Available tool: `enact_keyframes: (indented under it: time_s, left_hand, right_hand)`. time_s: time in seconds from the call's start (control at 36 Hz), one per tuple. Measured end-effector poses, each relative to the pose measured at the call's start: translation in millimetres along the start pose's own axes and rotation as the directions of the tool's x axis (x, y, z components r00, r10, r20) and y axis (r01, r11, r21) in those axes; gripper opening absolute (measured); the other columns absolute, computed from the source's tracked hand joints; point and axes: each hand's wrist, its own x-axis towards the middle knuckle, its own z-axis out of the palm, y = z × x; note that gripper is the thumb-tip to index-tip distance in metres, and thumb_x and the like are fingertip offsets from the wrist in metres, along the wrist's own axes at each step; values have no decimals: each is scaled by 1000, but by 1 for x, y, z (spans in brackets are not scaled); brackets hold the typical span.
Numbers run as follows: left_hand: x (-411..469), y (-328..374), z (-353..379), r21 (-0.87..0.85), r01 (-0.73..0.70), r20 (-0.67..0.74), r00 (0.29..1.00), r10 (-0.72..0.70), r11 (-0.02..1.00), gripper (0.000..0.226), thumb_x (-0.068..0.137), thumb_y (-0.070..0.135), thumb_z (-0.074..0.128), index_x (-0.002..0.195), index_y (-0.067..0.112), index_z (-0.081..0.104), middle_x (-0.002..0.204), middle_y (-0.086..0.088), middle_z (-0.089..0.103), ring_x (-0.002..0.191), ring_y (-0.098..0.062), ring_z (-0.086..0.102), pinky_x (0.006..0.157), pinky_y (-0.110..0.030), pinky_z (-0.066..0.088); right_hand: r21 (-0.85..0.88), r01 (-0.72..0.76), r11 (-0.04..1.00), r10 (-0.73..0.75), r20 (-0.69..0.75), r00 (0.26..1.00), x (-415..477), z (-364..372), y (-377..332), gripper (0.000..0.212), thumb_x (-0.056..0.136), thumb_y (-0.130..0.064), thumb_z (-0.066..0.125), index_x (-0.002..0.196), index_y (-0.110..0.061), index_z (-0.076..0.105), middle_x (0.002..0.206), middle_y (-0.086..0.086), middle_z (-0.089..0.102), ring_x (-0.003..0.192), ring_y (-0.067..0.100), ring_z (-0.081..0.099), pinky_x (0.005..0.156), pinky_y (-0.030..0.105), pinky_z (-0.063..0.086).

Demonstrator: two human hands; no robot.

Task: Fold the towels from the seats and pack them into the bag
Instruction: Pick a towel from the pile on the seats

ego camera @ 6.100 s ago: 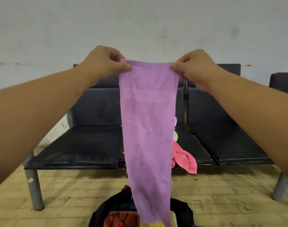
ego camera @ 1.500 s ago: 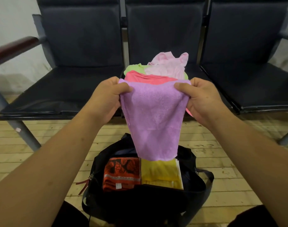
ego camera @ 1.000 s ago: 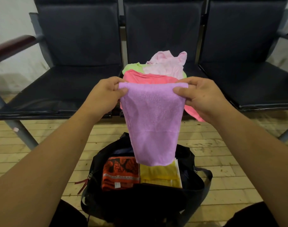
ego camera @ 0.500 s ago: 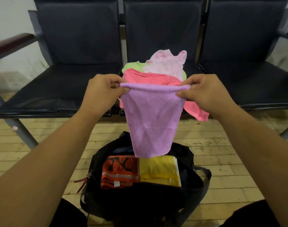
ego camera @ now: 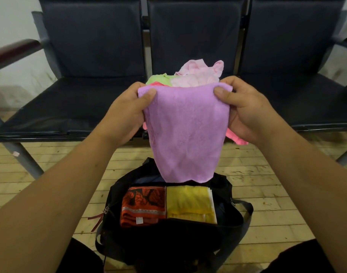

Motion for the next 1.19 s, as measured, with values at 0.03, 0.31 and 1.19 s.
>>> enact_keyframes:
  time_s: [0.03,0.31,1.19]
  left_hand:
    - [0,0,1,-58,23,46,999,-20,998,27,83,41,68,99,20,62,109,-1,66,103,-19,63,96,-38,51]
    - [-21,-12,35,-469,474,428,860,-278,745,29,68,10,70,96,8,78,102,-12,73,90,-25,72,76,-36,61]
    - [-19,-11,36,-172,218,345,927,-148,961,64,60,51,86,115,22,69,115,-4,73,107,-22,68,82,-42,56]
  right_hand:
    - [56,7,998,-7,-10,1000,0,2,-1,9,98,-9,57,91,-12,60,89,4,70,81,15,67,73,31,55]
    - [343,-304,889,322,6,947,8,-11,5,38,96,-15,57,134,-7,60,125,11,70,113,24,69,87,35,60]
    - [471,-213,856,178,117,977,-7,11,-2,41,96,-15,55,134,1,58,130,20,65,119,32,65,98,42,55]
